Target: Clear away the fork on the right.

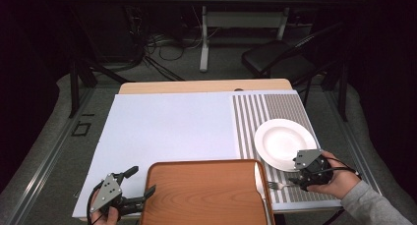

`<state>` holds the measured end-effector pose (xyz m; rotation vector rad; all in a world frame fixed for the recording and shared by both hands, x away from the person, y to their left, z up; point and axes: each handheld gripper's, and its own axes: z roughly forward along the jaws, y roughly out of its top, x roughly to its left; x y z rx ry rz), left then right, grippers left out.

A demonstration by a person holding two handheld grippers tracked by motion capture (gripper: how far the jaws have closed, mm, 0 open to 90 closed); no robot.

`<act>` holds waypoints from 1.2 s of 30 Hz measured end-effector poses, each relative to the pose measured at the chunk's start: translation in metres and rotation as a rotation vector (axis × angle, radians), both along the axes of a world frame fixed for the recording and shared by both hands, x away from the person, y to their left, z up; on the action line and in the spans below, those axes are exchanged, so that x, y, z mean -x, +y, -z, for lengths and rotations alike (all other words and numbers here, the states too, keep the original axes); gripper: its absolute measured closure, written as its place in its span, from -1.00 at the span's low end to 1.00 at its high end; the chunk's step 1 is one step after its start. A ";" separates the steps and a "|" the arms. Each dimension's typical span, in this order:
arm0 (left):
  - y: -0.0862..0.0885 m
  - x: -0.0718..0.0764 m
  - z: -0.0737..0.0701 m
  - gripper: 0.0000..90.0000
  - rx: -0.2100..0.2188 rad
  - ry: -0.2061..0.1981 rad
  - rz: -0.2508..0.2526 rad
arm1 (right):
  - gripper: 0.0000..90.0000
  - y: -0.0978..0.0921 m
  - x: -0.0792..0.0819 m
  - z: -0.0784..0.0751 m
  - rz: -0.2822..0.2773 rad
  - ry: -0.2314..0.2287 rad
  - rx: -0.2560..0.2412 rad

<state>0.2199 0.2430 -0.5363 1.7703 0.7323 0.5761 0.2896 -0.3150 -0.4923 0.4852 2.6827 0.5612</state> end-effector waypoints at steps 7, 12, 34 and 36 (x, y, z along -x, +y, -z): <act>0.000 0.000 0.000 -0.65 0.000 0.001 0.001 | -0.05 -0.003 -0.003 -0.001 -0.003 0.017 0.024; 0.000 0.000 0.000 -0.65 0.000 0.002 0.000 | 0.05 -0.004 -0.003 0.002 -0.008 0.051 0.050; 0.000 0.000 0.000 -0.65 -0.001 0.003 0.000 | 0.46 0.014 0.008 0.015 -0.173 0.053 0.180; 0.000 0.000 0.000 -0.65 -0.001 0.003 0.000 | 0.48 0.016 0.008 0.016 -0.192 0.056 0.190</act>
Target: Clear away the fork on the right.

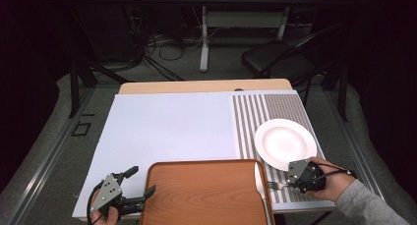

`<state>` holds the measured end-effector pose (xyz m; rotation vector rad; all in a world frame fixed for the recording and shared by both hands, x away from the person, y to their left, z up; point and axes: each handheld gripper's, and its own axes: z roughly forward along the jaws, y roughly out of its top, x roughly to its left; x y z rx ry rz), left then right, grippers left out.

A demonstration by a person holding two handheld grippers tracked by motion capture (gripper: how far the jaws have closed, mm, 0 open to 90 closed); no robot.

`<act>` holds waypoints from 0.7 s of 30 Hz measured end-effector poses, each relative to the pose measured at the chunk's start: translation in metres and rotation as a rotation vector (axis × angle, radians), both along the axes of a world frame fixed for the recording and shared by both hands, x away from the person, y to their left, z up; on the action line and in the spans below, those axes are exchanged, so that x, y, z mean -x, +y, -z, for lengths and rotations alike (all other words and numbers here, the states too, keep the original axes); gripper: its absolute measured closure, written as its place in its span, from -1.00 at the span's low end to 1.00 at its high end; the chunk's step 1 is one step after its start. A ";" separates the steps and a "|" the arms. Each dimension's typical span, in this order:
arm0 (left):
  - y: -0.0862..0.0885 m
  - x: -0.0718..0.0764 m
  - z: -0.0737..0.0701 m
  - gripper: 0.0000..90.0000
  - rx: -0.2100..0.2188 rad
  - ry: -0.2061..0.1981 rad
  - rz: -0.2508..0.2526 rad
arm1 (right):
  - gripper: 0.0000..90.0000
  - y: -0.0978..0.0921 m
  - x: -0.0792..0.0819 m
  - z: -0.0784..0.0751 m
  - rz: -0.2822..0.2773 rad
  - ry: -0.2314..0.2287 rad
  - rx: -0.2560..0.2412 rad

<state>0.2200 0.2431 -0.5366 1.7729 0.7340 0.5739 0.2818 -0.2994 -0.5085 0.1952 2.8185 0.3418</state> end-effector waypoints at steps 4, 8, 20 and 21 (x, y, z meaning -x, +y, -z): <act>0.000 0.000 0.000 -0.65 0.000 0.000 -0.001 | 0.51 0.003 0.001 0.004 -0.004 0.012 0.037; 0.000 0.000 0.000 -0.65 0.000 0.001 0.000 | 0.56 0.006 0.001 0.007 -0.022 0.017 0.058; 0.000 0.000 0.000 -0.65 0.001 0.002 0.001 | 0.69 0.008 0.000 0.015 -0.028 0.045 0.097; 0.000 0.000 0.000 -0.65 0.001 0.002 0.002 | 0.70 0.008 -0.001 0.016 -0.029 0.048 0.102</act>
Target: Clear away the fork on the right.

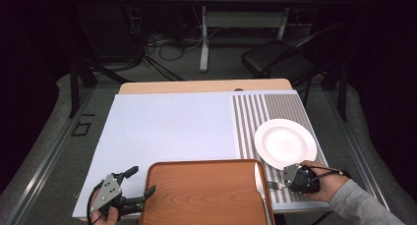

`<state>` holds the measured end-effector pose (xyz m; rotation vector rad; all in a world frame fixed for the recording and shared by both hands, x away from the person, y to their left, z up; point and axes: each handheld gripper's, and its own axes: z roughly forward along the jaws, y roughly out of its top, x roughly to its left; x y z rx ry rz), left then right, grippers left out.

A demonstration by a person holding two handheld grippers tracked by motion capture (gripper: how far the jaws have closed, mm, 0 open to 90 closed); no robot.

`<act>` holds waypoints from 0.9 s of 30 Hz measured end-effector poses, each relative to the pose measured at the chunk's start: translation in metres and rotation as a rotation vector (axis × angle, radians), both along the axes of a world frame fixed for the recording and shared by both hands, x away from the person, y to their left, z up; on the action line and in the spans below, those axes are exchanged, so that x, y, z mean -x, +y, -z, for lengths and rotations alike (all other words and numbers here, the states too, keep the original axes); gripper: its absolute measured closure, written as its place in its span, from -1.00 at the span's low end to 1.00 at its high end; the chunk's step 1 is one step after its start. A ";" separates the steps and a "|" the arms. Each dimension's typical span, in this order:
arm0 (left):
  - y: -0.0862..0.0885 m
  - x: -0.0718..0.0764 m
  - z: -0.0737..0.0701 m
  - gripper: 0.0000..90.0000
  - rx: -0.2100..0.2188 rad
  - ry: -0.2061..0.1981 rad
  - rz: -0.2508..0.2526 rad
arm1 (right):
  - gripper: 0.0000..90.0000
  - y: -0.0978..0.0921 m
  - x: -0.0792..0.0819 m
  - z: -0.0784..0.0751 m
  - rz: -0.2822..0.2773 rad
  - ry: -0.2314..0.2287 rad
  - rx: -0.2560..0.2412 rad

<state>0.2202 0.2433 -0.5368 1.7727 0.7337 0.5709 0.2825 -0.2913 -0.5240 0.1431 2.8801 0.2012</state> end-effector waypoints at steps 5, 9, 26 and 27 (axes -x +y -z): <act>0.000 0.000 0.000 -0.65 0.000 0.001 -0.002 | 0.75 -0.001 -0.001 0.002 -0.001 0.002 0.015; 0.000 0.000 0.000 -0.65 -0.001 0.000 -0.002 | 0.79 -0.001 -0.001 0.002 -0.003 0.009 0.013; 0.000 0.000 0.000 -0.65 0.000 0.000 -0.002 | 0.90 0.001 -0.002 0.002 -0.027 0.017 0.035; 0.000 0.000 0.000 -0.65 0.000 0.000 -0.002 | 0.90 0.001 -0.002 0.002 -0.027 0.014 0.037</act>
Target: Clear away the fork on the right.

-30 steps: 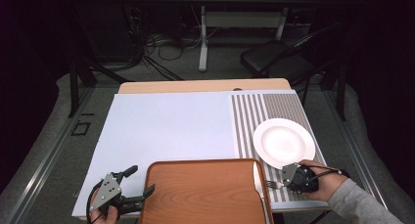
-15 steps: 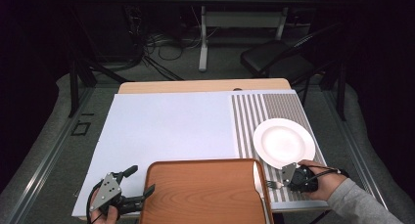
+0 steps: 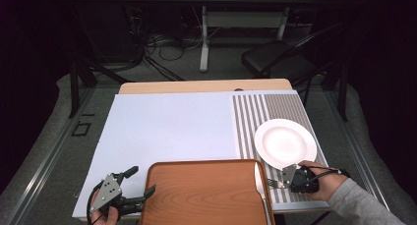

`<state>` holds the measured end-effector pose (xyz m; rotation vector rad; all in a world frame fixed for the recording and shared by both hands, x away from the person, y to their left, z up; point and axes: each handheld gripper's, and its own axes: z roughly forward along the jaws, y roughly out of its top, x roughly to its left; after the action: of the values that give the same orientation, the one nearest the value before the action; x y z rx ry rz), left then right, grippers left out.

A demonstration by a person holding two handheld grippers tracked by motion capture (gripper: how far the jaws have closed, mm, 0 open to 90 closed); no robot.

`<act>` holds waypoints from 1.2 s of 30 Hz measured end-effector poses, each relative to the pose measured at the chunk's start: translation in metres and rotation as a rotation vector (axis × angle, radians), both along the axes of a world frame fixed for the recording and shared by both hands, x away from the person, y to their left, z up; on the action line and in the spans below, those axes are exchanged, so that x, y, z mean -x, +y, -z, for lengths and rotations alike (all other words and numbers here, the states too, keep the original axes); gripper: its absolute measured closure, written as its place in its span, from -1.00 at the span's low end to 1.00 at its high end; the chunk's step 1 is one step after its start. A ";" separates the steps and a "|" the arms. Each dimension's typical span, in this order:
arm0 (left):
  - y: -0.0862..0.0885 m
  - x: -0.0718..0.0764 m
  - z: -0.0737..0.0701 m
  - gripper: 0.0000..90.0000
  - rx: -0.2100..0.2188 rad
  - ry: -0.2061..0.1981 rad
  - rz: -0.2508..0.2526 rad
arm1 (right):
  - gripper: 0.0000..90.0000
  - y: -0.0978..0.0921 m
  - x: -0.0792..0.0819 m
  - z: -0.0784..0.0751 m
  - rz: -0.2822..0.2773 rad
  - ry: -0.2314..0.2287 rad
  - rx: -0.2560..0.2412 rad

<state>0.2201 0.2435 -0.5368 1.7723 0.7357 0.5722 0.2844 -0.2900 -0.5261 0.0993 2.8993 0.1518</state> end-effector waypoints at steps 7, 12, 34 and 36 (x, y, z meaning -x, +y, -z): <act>0.000 0.000 0.000 -0.65 0.000 0.001 0.000 | 0.90 0.001 0.001 0.000 -0.007 -0.013 0.013; 0.000 0.000 0.000 -0.65 0.001 0.001 0.000 | 0.90 0.002 0.002 -0.004 0.017 -0.030 0.000; 0.000 -0.001 0.001 -0.65 0.006 0.002 -0.004 | 0.91 0.001 0.002 -0.035 0.221 -0.054 -0.170; 0.000 -0.001 0.001 -0.65 0.006 0.002 -0.004 | 0.91 0.000 0.001 -0.038 0.255 -0.055 -0.210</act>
<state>0.2210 0.2438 -0.5374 1.7665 0.7415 0.5702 0.2833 -0.2895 -0.4886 0.4903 2.7757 0.4054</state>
